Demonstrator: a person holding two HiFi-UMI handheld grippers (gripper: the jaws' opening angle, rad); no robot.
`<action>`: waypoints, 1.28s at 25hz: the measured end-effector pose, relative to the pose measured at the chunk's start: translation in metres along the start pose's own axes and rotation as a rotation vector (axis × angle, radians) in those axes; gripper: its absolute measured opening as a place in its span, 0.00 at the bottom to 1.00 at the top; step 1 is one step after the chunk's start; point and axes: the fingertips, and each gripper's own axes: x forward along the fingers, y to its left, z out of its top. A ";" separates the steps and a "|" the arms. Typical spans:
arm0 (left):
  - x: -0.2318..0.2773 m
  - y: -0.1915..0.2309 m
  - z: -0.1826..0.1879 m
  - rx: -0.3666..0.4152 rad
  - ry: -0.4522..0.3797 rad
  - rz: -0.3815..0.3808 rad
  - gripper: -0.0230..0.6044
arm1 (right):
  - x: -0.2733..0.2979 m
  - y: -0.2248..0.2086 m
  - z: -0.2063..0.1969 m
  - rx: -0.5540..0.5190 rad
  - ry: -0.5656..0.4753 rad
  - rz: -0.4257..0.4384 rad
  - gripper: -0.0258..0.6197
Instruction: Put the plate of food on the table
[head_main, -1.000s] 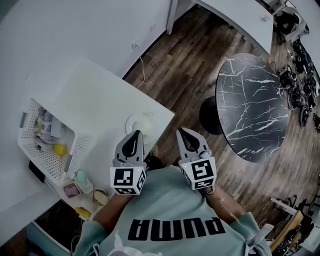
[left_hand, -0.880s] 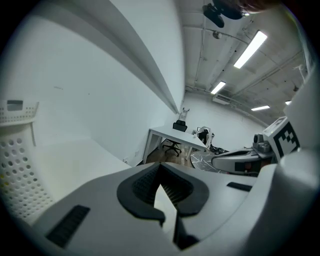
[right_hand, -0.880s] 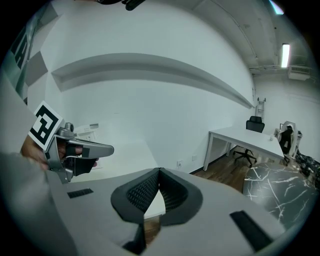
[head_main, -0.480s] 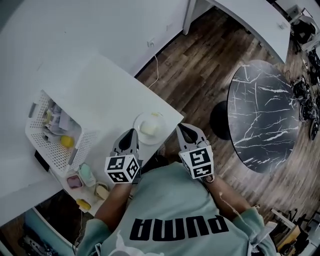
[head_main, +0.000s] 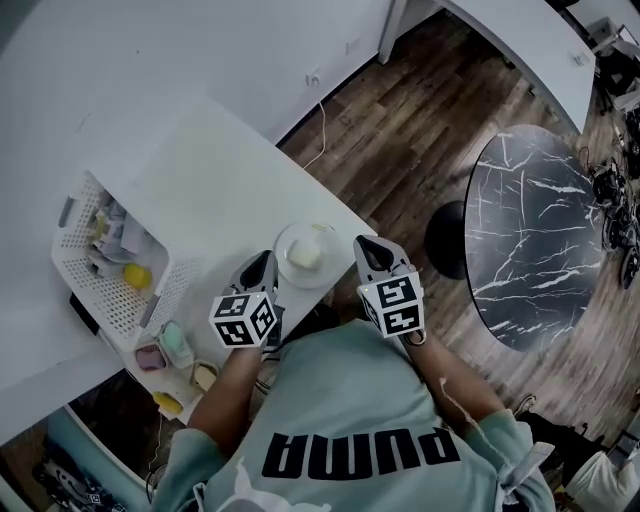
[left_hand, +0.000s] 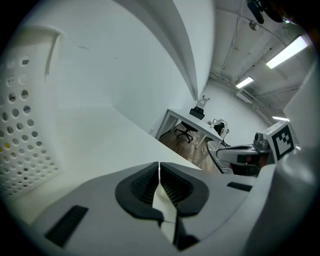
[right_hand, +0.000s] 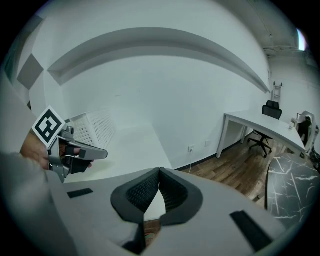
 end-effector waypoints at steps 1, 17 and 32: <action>0.002 0.002 -0.002 -0.007 0.010 -0.007 0.05 | 0.004 0.001 -0.003 0.007 0.011 0.007 0.05; 0.026 0.024 -0.042 -0.180 0.162 -0.095 0.22 | 0.041 0.016 -0.049 0.286 0.158 0.162 0.10; 0.033 0.025 -0.061 -0.242 0.234 -0.124 0.24 | 0.052 0.021 -0.076 0.546 0.246 0.221 0.11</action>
